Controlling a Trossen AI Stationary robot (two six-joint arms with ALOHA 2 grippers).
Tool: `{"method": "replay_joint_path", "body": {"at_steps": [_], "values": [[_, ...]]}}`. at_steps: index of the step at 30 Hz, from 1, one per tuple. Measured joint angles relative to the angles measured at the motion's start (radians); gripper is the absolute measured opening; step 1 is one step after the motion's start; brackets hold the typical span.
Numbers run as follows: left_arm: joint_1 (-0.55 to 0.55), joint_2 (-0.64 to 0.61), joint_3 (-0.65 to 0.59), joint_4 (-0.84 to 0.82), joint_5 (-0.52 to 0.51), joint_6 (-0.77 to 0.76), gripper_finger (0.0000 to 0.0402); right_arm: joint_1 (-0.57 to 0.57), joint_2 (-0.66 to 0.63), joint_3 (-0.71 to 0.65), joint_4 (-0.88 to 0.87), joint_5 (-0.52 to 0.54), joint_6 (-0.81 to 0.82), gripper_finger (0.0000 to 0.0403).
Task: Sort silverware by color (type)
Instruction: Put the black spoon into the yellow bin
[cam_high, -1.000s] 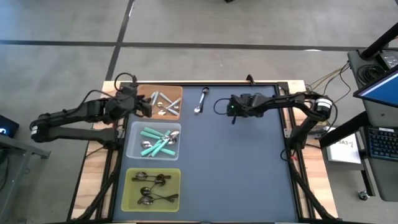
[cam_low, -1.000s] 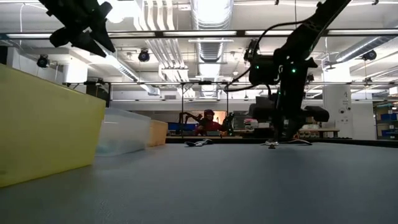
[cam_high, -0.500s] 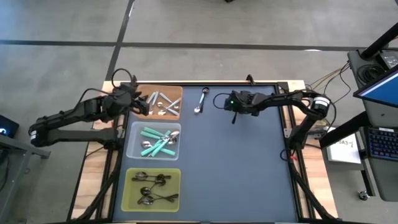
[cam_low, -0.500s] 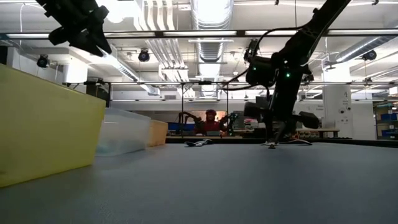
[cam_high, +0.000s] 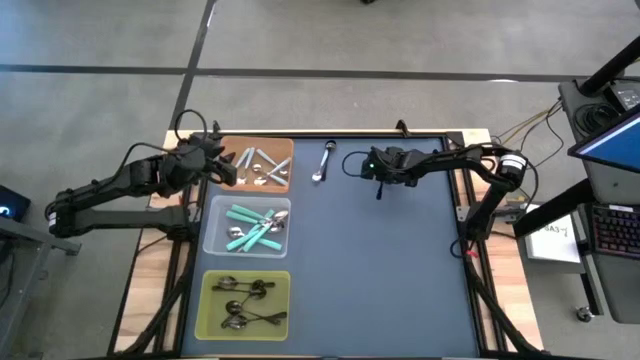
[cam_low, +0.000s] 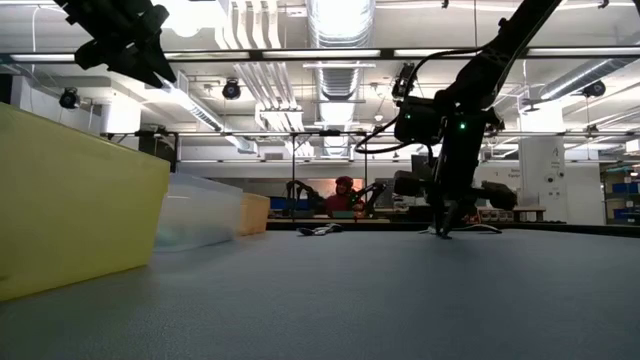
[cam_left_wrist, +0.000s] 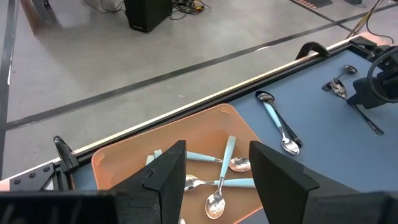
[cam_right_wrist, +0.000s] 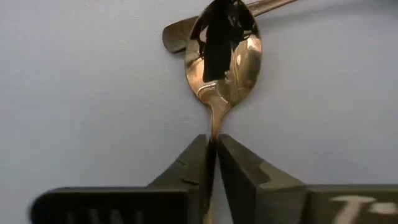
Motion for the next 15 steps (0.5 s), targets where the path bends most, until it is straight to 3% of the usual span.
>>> {"method": "replay_joint_path", "body": {"at_steps": [3, 8, 15], "values": [[0.000, 0.001, 0.000, 0.001, 0.001, 0.000, 0.0158, 0.000, 0.000, 0.000, -0.005, 0.000, -0.027, 0.0015], [0.000, 0.001, 0.000, 0.006, 0.069, -0.001, 0.0158, -0.001, -0.024, -0.001, -0.003, -0.031, -0.043, 0.0011], [0.000, 0.008, 0.000, 0.004, 0.363, 0.064, 0.0158, 0.005, -0.140, -0.005, 0.022, -0.125, -0.125, 0.0009]]}}
